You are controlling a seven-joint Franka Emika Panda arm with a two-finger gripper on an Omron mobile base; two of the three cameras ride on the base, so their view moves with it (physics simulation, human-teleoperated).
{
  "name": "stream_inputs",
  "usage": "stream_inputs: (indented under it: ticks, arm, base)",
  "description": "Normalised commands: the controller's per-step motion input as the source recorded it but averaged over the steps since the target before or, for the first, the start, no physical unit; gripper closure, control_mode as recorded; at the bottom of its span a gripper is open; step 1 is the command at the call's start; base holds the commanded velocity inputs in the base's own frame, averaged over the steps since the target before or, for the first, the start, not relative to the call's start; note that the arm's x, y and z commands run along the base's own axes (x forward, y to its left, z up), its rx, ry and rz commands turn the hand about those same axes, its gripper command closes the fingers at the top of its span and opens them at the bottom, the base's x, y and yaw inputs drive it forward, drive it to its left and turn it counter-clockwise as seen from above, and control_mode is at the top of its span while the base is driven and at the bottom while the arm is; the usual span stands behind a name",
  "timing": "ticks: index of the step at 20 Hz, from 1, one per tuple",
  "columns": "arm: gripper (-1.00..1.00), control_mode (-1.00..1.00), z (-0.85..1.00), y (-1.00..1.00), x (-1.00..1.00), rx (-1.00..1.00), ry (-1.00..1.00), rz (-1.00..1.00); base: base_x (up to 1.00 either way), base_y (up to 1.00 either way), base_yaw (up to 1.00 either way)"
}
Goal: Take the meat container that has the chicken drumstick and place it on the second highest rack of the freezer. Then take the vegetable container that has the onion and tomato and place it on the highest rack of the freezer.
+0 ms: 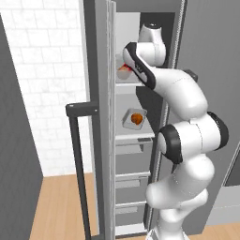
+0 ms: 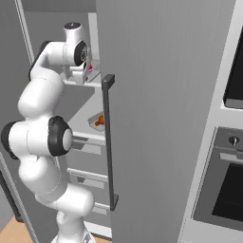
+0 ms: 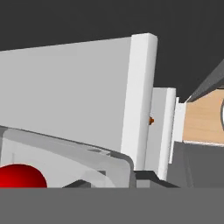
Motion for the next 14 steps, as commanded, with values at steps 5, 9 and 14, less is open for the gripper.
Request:
stream_inputs:
  ticks: [5,9,14]
  arm:
    - [1.00,-1.00,-0.40,0.00,0.02,0.00,0.04,0.00]
    - [1.00,-1.00,-0.50,0.01,0.00,0.00,0.00,0.00]
    - [1.00,-1.00,-0.41,0.00,0.00,0.00,0.00,0.00]
  base:
    - [0.00,0.00,0.00]
    - [0.00,0.00,0.00]
    - [0.00,0.00,0.00]
